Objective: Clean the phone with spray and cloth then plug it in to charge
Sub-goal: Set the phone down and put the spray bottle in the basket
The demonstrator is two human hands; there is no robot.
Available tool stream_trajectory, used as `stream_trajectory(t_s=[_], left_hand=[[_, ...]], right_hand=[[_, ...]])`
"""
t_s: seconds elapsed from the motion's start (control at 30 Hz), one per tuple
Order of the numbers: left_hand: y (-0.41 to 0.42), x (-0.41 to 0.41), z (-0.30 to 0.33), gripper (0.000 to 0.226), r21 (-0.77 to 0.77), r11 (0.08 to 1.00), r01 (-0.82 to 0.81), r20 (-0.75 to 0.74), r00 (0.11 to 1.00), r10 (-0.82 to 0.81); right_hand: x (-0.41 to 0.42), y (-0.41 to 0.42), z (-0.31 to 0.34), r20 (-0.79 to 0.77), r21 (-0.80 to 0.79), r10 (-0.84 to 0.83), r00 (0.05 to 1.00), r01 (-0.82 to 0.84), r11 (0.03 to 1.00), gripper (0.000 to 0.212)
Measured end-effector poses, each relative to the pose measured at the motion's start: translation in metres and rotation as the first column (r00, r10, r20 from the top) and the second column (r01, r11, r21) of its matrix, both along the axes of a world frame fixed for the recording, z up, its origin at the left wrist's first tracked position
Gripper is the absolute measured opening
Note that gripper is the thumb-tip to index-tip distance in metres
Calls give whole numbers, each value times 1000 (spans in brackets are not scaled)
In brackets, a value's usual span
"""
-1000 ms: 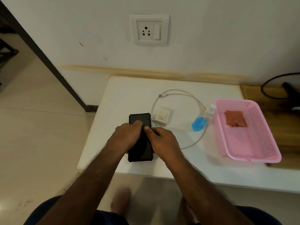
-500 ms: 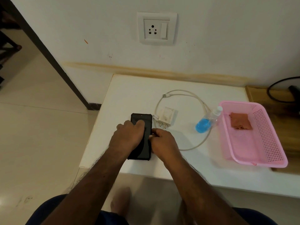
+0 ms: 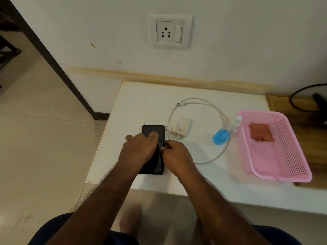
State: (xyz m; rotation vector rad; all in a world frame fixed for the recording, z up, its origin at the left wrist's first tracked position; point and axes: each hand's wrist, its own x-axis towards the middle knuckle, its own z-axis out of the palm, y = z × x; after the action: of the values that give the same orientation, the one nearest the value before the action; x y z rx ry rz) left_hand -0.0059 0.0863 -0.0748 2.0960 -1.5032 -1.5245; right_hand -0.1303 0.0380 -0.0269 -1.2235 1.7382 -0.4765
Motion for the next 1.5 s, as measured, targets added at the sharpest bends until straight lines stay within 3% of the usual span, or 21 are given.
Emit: stream_trajectory(t_s=[0.03, 0.07, 0.1, 0.13, 0.2, 0.27, 0.3, 0.37, 0.43, 0.6, 0.67, 0.87, 1.13, 1.3, 1.5], left_hand=[[-22, 6, 18, 108, -60, 991, 123, 70, 990, -119], [-50, 0, 48, 73, -92, 994, 52, 144, 989, -38], [-64, -8, 55, 70, -29, 998, -48, 0, 999, 48], [-65, -13, 45, 69, -71, 995, -77, 45, 996, 80], [-49, -13, 38, 88, -33, 999, -40, 177, 983, 45], [-24, -8, 33, 116, -11, 999, -37, 200, 979, 38], [-31, -11, 39, 116, -105, 991, -87, 196, 975, 106], [-66, -18, 60, 86, -327, 938, -113, 229, 954, 194], [-81, -29, 77, 69, -530, 847, -43, 186, 969, 165], [-63, -46, 70, 55, -650, 758, 49, 76, 997, 1], [-66, -55, 72, 54, -673, 738, 56, 54, 998, -27], [-58, -90, 71, 61, -644, 752, 140, 29, 987, -160], [-54, -139, 64, 72, -645, 736, 208, 43, 971, -237], [-61, -156, 54, 85, -620, 749, 235, 81, 968, -237], [-68, -171, 50, 79, -614, 761, 212, 48, 972, -232]], right_hand=[[-1, 0, 1, -9, 1, -1, 1000, 1, 1000, 22], [-2, 0, 3, -20, -1, -4, 1000, 4, 1000, 21], [-3, 1, 4, -35, -8, -8, 999, 8, 1000, 21], [-4, 2, 6, -54, -20, -14, 998, 13, 1000, 22], [-8, 3, 10, -94, -62, -26, 995, 20, 998, 24], [-15, 5, 17, -101, -108, -23, 995, 12, 994, 23], [-21, 6, 22, -85, -118, -23, 996, 13, 993, 22], [-33, 10, 33, -41, -126, -32, 999, 27, 992, 20], [-50, 18, 48, -29, -143, -45, 999, 41, 989, 21], [-113, 44, 92, 202, -88, -150, 968, 170, 981, 24], [-143, 49, 103, 215, -78, -230, 949, 252, 965, 25], [-216, 43, 85, 9, -164, -475, 880, 470, 867, 11], [-243, 31, 54, -442, -240, -419, 793, 345, 907, 19], [-240, 31, 42, -520, -155, -333, 787, 297, 942, 31], [-237, 25, 27, -540, -97, -299, 786, 295, 951, 35]])
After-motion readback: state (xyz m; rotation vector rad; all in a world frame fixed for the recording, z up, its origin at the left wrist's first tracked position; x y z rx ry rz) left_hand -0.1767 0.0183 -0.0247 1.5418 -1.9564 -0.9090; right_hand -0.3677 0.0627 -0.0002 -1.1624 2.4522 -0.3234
